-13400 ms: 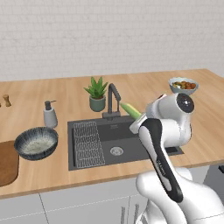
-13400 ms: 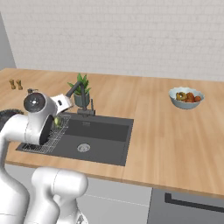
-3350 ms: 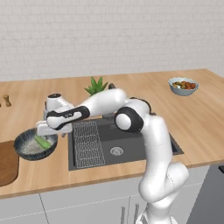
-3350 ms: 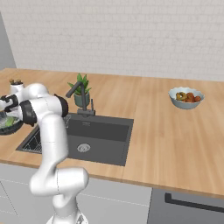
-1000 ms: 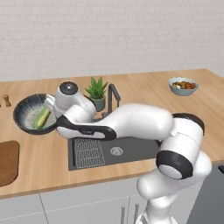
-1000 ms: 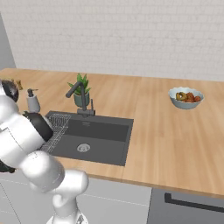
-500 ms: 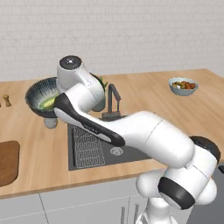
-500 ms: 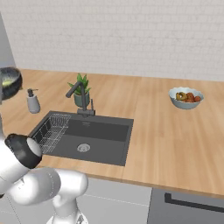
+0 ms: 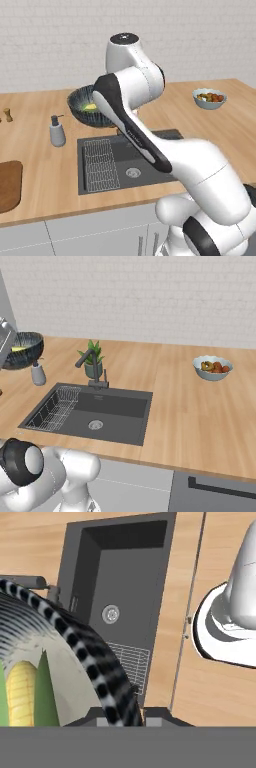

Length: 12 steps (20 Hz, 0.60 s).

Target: Pick the corn from the sink and place it in the bowl. Then pick the bowl and place it in the microwave. Then close the microwave door and press the start button.

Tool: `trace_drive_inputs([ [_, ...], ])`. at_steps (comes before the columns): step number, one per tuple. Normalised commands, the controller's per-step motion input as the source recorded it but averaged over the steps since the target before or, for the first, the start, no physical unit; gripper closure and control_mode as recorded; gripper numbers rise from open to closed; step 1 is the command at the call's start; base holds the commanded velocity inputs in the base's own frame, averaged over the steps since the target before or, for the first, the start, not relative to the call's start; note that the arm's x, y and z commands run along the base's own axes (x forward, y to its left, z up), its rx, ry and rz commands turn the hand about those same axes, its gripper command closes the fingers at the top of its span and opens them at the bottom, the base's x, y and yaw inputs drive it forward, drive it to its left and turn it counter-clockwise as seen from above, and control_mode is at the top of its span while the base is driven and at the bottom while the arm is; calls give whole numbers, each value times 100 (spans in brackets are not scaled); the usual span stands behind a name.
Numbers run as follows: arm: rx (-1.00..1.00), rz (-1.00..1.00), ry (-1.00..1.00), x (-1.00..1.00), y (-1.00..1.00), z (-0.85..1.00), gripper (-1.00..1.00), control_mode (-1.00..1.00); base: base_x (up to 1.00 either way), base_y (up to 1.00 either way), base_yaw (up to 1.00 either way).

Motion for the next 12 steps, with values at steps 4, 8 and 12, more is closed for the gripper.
trace_drive_inputs([
  [4,0,-8,-7,-46,-100,0,100,-100,0,0,0],
  [8,0,-1,-15,-58,-99,10,100,-100,0,0,0],
  [12,6,0,2,-44,-93,30,100,-100,0,0,0],
])
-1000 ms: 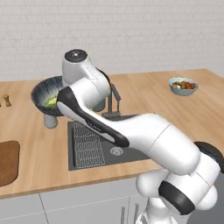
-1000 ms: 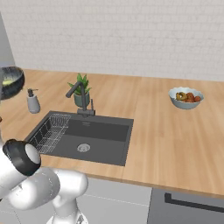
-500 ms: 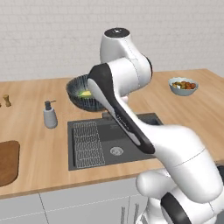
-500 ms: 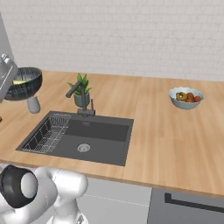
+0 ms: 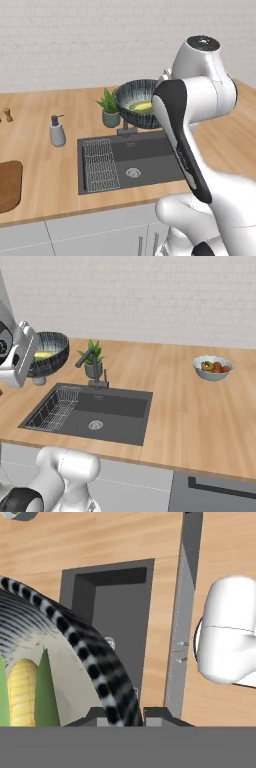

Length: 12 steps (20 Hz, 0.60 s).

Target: Pick the corn from the sink and place it in the bowl. Then pick the bowl and place it in the microwave. Then close the microwave door and press the start button.

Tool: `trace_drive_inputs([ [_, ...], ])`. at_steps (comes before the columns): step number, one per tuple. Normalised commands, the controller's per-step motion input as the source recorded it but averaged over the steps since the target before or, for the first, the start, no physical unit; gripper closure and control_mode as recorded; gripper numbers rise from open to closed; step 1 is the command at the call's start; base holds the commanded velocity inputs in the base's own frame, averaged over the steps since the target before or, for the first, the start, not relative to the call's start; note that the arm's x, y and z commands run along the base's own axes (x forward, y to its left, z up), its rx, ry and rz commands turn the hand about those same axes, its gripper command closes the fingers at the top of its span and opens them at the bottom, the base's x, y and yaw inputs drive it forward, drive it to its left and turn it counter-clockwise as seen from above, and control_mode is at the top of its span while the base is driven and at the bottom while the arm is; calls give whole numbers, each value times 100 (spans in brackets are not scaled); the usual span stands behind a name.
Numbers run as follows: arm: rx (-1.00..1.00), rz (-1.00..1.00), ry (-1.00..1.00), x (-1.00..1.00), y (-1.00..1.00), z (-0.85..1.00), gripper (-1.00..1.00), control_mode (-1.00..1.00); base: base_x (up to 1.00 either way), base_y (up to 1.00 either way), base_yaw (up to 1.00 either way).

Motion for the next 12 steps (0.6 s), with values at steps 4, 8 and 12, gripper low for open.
trace_drive_inputs([
  [4,8,0,2,-18,-78,31,100,-100,0,0,0],
  [8,0,0,-2,-8,-38,20,100,-100,0,0,0],
  [12,0,0,-5,-12,-28,24,100,-100,0,0,0],
])
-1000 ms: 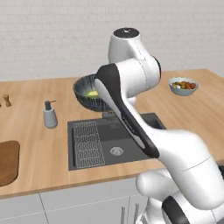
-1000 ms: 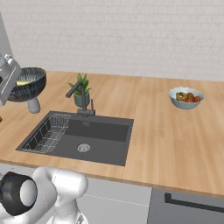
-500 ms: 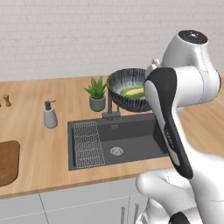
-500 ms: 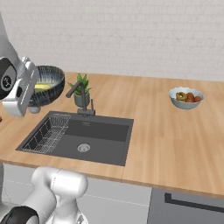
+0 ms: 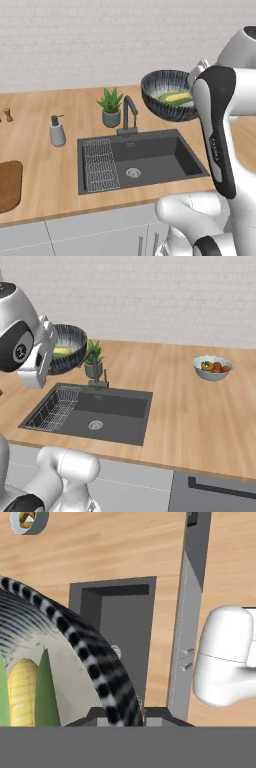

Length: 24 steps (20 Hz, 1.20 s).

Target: Pick the corn from the sink and place it in the bowl. Then pick the bowl and place it in the microwave. Then close the microwave door and press the start button.

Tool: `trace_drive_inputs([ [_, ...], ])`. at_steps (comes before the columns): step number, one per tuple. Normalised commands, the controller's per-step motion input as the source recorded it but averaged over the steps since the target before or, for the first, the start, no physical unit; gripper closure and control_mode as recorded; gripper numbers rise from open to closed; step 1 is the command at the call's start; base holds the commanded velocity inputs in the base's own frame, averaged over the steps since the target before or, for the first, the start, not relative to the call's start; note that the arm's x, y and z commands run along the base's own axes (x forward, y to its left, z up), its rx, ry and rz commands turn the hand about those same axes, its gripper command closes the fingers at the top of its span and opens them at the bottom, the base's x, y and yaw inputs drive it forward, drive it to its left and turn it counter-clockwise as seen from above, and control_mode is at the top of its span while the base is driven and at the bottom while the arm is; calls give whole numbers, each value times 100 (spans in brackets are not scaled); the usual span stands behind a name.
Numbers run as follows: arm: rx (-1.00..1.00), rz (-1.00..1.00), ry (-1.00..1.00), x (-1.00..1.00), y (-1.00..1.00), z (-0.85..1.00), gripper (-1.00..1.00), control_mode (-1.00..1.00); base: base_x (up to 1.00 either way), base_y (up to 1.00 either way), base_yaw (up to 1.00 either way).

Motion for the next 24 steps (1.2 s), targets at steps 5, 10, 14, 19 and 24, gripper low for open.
trace_drive_inputs([
  [5,0,0,-3,0,0,7,100,100,-21,-29,-3],
  [10,0,0,0,0,0,0,100,100,-47,-50,-21],
  [14,0,0,0,0,0,0,100,100,-31,-49,-34],
  [19,0,0,0,0,0,0,100,100,-8,-24,-76],
  [24,0,0,0,0,0,0,100,100,0,0,-100],
])
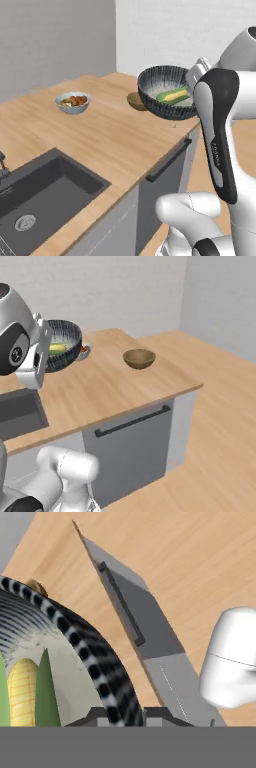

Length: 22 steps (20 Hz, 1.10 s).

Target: Pick the corn from the sink and place it in the bowl. Then pick the bowl and place it in the microwave. Then close the microwave door and press the start button.

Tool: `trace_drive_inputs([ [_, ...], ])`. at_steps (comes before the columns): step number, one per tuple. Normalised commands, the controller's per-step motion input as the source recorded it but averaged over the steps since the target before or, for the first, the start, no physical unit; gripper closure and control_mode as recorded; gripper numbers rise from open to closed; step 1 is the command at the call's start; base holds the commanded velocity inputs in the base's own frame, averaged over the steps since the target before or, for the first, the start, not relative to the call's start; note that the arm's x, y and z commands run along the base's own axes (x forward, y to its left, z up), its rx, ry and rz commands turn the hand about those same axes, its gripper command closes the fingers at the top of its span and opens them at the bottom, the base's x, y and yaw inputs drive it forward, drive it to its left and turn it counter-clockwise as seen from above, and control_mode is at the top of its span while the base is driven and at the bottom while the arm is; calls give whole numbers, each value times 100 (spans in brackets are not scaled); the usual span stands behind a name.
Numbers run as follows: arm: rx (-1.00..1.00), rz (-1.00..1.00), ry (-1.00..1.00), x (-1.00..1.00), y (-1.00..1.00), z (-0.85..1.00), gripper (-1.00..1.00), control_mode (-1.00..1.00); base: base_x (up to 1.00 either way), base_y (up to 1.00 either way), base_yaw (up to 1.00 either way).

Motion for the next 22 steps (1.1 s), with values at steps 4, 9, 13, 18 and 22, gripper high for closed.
trace_drive_inputs([
  [4,0,0,0,0,0,0,100,100,0,0,-100],
  [9,0,0,0,0,0,0,100,100,0,5,-96],
  [13,0,0,0,0,0,0,100,100,3,7,-89],
  [18,0,0,0,0,0,0,100,100,96,5,-39],
  [22,0,0,0,0,0,0,100,100,100,0,-31],
])
